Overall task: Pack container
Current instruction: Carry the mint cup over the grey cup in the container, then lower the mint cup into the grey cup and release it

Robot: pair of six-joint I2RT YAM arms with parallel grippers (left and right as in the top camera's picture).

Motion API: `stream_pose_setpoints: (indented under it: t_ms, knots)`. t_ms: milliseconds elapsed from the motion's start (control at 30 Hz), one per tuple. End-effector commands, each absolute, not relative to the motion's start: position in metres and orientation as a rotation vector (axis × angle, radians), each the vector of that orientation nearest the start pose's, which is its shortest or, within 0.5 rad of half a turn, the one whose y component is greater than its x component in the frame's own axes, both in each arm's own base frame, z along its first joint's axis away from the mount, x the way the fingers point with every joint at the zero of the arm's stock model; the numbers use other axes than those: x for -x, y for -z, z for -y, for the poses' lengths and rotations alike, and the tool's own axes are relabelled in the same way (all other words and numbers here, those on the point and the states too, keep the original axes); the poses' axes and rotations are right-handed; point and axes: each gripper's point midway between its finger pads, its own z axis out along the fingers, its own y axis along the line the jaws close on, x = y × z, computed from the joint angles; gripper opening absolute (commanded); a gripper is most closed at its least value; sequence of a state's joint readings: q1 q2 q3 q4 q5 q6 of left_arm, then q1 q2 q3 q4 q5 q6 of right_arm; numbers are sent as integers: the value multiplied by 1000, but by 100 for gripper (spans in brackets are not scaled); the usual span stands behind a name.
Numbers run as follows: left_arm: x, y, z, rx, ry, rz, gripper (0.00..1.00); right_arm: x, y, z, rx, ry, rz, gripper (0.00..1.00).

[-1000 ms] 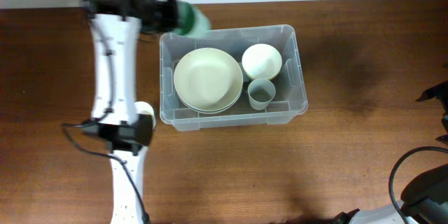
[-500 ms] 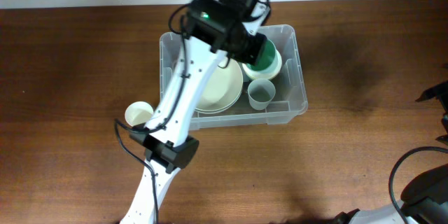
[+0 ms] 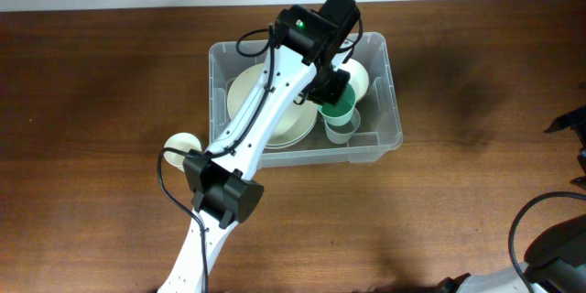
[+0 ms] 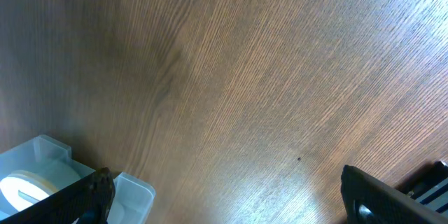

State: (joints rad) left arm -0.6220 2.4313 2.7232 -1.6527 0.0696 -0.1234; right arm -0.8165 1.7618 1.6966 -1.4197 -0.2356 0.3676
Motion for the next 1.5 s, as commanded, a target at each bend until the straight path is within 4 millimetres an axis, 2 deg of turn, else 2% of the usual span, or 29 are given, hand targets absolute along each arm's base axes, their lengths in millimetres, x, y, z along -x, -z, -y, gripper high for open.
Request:
stream_pose_setpoints:
  t_ms: [0, 733, 833, 1333, 1467]
  knots:
    - [-391, -176, 300, -759, 206, -2843, 1, -260, -175, 220, -1671, -312, -2485, 99]
    - [-394, -161, 310, -771, 243, -2848, 2, -260, -175, 220, -1671, -312, -2485, 99]
    - [-392, -157, 311, -778, 246, -2861, 6, -260, -175, 220, -1671, -312, -2485, 99]
    - [-387, -133, 319, -816, 220, -2904, 6, -260, -175, 220, -1671, -312, -2485, 99]
    - [-387, -132, 319, -815, 217, -2905, 6, -260, -175, 220, -1671, -312, -2485, 99]
